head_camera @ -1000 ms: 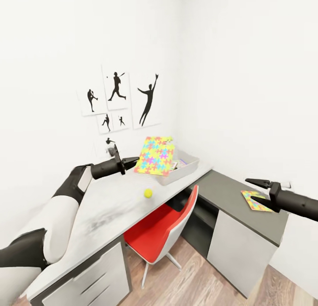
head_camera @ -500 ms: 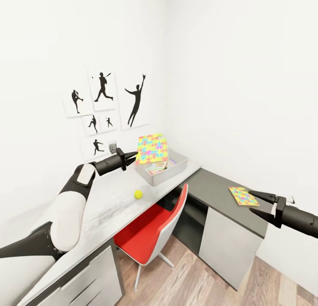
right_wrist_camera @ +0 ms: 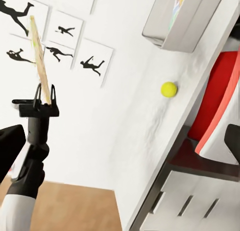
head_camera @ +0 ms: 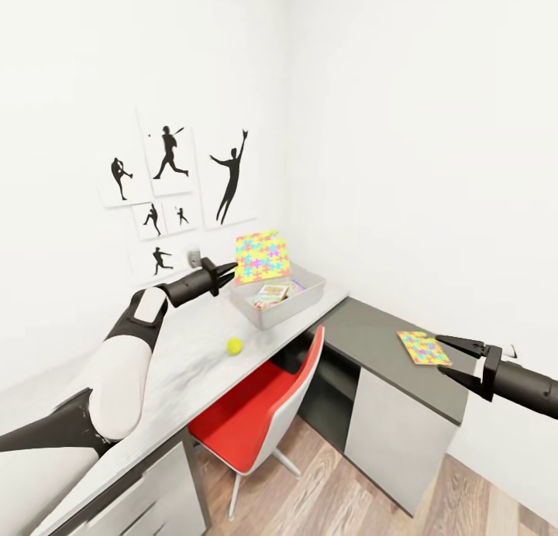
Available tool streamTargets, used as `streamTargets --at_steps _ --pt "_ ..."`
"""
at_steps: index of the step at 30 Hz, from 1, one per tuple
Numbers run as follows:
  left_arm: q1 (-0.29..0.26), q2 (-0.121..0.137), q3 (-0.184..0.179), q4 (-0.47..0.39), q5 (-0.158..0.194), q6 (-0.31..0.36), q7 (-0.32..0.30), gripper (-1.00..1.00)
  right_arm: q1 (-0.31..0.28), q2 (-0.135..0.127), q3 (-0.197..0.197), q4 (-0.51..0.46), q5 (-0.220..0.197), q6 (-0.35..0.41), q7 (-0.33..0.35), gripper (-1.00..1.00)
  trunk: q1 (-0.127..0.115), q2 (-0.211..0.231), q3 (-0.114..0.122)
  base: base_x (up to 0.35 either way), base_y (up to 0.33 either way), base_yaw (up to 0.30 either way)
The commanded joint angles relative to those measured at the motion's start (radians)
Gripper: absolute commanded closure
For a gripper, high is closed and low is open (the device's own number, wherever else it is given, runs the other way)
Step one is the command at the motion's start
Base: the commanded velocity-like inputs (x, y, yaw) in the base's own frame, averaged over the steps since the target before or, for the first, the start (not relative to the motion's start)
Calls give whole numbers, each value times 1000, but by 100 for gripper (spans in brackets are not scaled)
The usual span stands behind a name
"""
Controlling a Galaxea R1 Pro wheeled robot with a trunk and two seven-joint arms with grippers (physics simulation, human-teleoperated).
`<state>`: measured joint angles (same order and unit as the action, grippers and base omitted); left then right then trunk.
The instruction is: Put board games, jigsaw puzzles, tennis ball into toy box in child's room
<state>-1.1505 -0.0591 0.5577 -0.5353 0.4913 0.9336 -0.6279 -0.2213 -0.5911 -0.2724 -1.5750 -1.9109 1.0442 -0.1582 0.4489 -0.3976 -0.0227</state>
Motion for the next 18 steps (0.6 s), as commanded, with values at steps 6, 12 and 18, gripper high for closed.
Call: streamTargets --at_steps 6,12,18 --pt "-2 -24 21 1 3 -15 66 100 -1 5 -4 0 -9 3 -10 -100 1 -2 -2 85 -54 0" --pt "-2 -32 28 4 10 -63 97 100 -3 7 -27 0 -8 3 -11 -100 1 -2 -2 66 -53 114" --pt "-2 -37 35 6 12 -86 109 100 -16 6 -44 0 -8 3 -11 -100 1 -2 -2 44 -26 268"
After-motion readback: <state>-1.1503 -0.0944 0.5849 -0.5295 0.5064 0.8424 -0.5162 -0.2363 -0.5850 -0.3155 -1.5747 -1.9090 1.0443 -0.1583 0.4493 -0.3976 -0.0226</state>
